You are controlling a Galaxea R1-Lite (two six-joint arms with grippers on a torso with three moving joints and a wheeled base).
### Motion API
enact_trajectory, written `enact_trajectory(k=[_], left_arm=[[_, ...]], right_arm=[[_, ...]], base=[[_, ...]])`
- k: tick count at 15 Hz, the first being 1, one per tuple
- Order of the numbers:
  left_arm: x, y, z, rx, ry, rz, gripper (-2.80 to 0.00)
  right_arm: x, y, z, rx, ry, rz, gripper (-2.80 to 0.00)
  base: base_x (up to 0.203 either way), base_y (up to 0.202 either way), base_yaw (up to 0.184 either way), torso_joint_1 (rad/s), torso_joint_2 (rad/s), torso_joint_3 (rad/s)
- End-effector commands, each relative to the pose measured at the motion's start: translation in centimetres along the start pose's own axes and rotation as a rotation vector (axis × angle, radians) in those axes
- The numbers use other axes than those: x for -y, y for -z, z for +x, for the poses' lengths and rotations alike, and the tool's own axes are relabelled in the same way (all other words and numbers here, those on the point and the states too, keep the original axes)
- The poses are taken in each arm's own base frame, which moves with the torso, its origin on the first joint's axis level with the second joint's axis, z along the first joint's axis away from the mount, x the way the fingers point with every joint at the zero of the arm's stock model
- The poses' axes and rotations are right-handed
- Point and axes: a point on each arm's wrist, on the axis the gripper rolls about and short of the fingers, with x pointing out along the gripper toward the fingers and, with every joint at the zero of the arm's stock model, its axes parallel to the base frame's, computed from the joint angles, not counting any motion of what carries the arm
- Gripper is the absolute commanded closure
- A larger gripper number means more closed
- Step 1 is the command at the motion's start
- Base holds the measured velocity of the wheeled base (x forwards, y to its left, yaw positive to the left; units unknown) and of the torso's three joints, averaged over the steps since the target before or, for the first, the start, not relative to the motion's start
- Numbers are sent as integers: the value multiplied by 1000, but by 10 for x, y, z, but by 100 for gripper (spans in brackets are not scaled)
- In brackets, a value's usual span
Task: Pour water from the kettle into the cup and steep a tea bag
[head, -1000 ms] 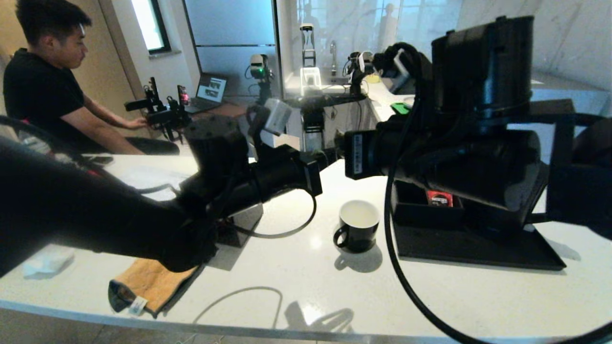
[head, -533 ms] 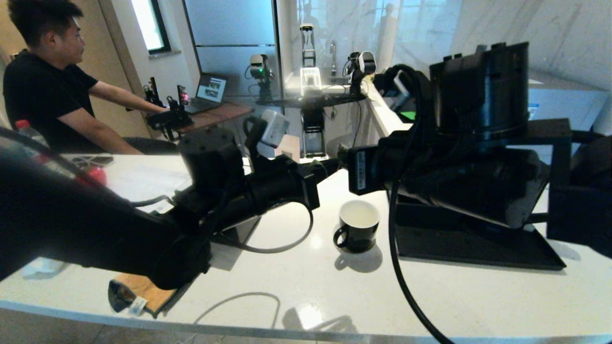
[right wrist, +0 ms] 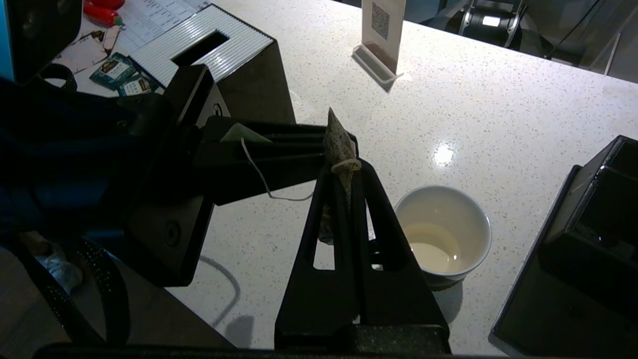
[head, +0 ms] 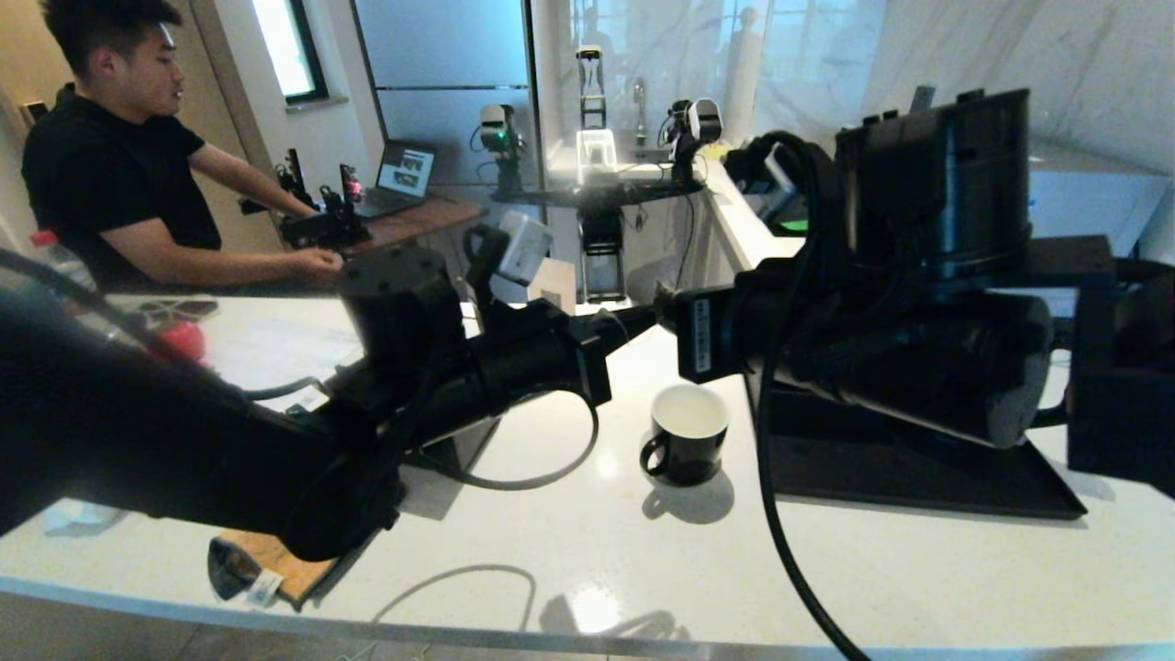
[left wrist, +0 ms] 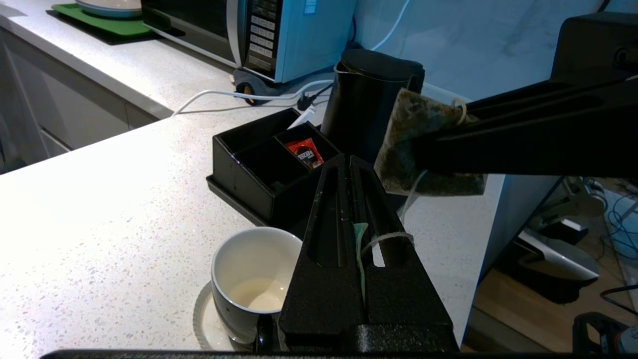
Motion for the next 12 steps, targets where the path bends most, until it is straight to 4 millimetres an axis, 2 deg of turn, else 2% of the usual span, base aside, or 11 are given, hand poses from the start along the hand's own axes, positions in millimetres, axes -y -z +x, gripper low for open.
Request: enact_trajectory(k=[1,2,12], left_arm=[[0,-1,0,5,4,1,0],[0,-1,0,6,4,1,0],[0,-3,-1,12,2,4,0]], right_arm=[[1,-1,-4,4,1,2,0],[1,-1,-4,5,1,2,-280],[2,0,-8,4,0,-17,-280]], base=[[0,0,0,0,0,0],[0,0,0,0,0,0],[0,0,0,0,0,0]])
